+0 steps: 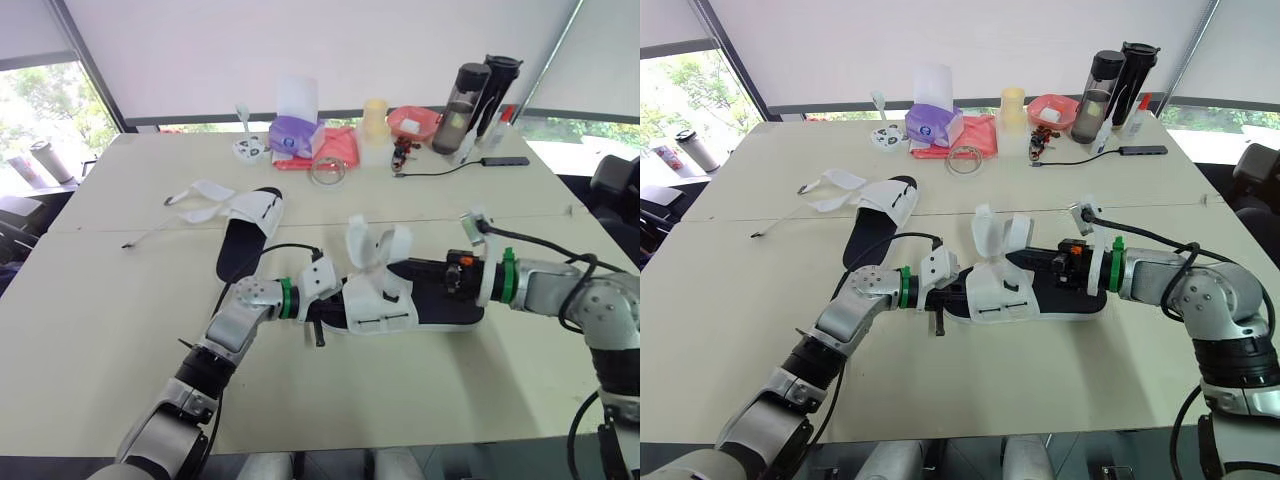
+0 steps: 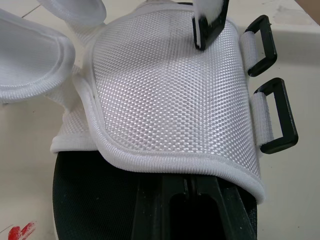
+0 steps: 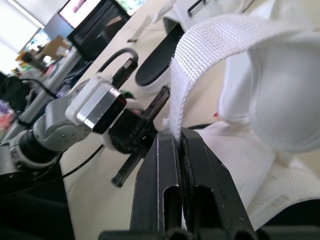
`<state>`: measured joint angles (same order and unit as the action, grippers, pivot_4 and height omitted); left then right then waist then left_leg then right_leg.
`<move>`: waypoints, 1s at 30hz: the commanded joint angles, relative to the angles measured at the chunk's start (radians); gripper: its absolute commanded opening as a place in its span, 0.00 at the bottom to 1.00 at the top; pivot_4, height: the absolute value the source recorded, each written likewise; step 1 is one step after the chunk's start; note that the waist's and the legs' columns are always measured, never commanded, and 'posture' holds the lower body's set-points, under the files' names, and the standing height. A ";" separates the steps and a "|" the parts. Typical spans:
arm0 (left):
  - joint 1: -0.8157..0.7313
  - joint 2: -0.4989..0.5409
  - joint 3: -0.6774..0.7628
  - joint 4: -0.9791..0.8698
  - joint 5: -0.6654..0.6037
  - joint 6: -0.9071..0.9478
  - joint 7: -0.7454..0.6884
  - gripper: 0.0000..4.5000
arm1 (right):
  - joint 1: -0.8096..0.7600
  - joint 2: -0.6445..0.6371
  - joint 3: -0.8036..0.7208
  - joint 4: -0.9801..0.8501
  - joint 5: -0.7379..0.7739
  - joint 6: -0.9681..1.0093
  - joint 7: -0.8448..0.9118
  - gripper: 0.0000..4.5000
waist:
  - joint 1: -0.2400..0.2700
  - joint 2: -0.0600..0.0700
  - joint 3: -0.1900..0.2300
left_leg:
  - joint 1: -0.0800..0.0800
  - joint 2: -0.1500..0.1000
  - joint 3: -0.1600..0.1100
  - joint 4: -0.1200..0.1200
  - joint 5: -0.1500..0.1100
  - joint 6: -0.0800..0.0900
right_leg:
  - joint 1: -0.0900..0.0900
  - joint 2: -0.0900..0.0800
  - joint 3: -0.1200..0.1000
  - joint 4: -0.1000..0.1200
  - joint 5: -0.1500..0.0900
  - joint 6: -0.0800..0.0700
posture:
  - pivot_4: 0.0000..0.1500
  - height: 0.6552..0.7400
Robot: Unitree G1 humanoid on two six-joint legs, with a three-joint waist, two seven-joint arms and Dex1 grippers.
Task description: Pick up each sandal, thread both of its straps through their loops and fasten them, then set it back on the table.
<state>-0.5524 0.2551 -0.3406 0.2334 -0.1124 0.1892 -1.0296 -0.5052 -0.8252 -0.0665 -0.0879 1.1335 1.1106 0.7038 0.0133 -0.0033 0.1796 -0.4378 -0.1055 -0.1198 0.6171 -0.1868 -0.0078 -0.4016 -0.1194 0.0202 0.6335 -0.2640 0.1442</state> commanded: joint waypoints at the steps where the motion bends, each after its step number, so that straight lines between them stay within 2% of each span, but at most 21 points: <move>1: 0.018 0.002 -0.006 -0.012 0.006 0.011 0.011 0.00 | -0.033 -0.018 -0.003 0.016 -0.015 0.045 0.069 0.02 | 0.000 0.000 0.000 | 0.000 0.000 0.000 0.000 0.000 0.000 | 0.000 0.000 0.000 0.000 0.000 0.000 | 1.00 1.00; 8: 0.037 -0.001 -0.007 -0.028 0.005 0.018 0.028 0.00 | -0.068 -0.018 -0.048 0.062 0.007 0.138 0.127 0.02 | 0.000 0.000 0.000 | 0.000 0.000 0.000 0.000 0.000 0.000 | 0.000 0.000 0.000 0.000 0.000 0.000 | 1.00 1.00; 16: 0.041 -0.007 -0.009 -0.034 0.004 0.023 0.039 0.00 | -0.035 -0.026 -0.019 0.048 -0.087 0.134 0.169 0.02 | 0.000 0.000 0.000 | 0.000 0.000 0.000 0.000 0.000 0.000 | 0.000 0.000 0.000 0.000 0.000 0.000 | 1.00 1.00; 22: 0.038 -0.008 -0.005 -0.031 0.003 0.025 0.042 0.00 | -0.027 -0.022 0.036 0.053 -0.208 0.069 0.200 0.02 | 0.000 0.000 0.000 | 0.000 0.000 0.000 0.000 0.000 0.000 | 0.000 0.000 0.000 0.000 0.000 0.000 | 1.00 1.00; 26: 0.036 -0.007 -0.001 -0.029 0.002 0.025 0.045 0.00 | 0.014 -0.067 0.124 -0.003 -0.328 -0.042 0.273 0.02 | 0.000 0.000 0.000 | 0.000 0.000 0.000 0.000 0.000 0.000 | 0.000 0.000 0.000 0.000 0.000 0.000 | 1.00 1.00; 30: 0.034 -0.007 0.002 -0.027 -0.002 0.028 0.045 0.00 | 0.037 -0.088 0.148 -0.039 -0.392 -0.149 0.355 0.02 | -0.004 0.000 0.000 | 0.000 0.000 0.001 -0.001 0.000 0.000 | -0.001 0.000 0.000 0.000 0.000 0.001 | 1.00 1.00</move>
<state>-0.5240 0.2416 -0.3375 0.1968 -0.1177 0.2082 -0.9816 -0.4740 -0.8946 0.0598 -0.0730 0.7656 1.0090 1.0064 0.0097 -0.0028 0.1793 -0.4378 -0.1054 -0.1191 0.6157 -0.1870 -0.0080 -0.4030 -0.1193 0.0201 0.6338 -0.2635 0.1452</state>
